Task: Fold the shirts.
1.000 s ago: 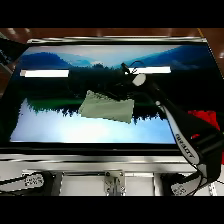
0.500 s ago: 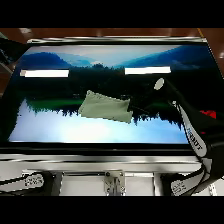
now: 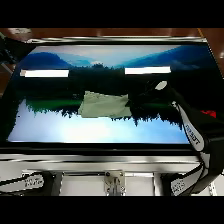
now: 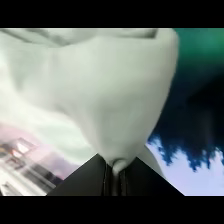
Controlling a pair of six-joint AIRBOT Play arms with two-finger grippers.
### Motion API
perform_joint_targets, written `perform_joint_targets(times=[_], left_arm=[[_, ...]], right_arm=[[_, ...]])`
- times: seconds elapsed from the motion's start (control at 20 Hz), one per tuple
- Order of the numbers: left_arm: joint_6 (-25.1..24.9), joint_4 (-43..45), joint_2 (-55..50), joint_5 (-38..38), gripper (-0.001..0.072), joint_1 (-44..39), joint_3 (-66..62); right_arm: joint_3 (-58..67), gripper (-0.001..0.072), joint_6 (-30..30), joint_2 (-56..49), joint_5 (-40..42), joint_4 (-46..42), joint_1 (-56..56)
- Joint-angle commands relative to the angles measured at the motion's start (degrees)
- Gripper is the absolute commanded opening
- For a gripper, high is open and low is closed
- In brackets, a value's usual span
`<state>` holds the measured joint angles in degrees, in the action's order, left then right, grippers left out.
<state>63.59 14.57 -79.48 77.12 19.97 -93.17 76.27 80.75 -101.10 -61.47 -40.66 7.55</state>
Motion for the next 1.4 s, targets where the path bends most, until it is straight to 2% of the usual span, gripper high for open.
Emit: perform_joint_targets(times=[0.0,0.3,0.5,0.65,0.8,1.0,1.1,1.35], left_arm=[[0.07,0.0,0.04,-0.07,0.004,-1.25,-0.02],[0.11,-0.09,0.07,0.13,0.004,-1.92,-0.02],[0.09,-0.07,0.15,2.08,0.004,-1.92,-0.02],[0.09,-0.07,0.24,4.42,0.004,-1.9,-0.02],[0.07,-0.07,0.26,5.92,0.004,-1.92,-0.02],[0.07,-0.07,0.26,5.9,0.004,-2.03,-0.02],[0.09,-0.07,0.26,5.9,0.004,-2.27,-0.02],[0.04,-0.04,0.26,5.88,0.004,-3.21,-0.02]], right_arm=[[3.61,0.006,-4.83,5.77,-3.19,3.06,-5.64],[7.65,0.006,5.75,24.35,-12.81,-5.14,-27.78],[7.65,0.006,7.34,30.99,-20.28,-15.19,-41.55],[7.65,0.0061,7.21,31.87,-20.74,-22.1,-48.74],[7.65,0.0061,6.16,31.87,-18.49,-25.7,-52.78],[7.65,0.006,4.98,31.87,-12.31,-26.34,-55.36],[7.67,0.006,2.58,31.87,-12.33,-28.48,-55.36],[11.96,0.006,2.64,31.91,-16.96,-43.93,-55.36]])
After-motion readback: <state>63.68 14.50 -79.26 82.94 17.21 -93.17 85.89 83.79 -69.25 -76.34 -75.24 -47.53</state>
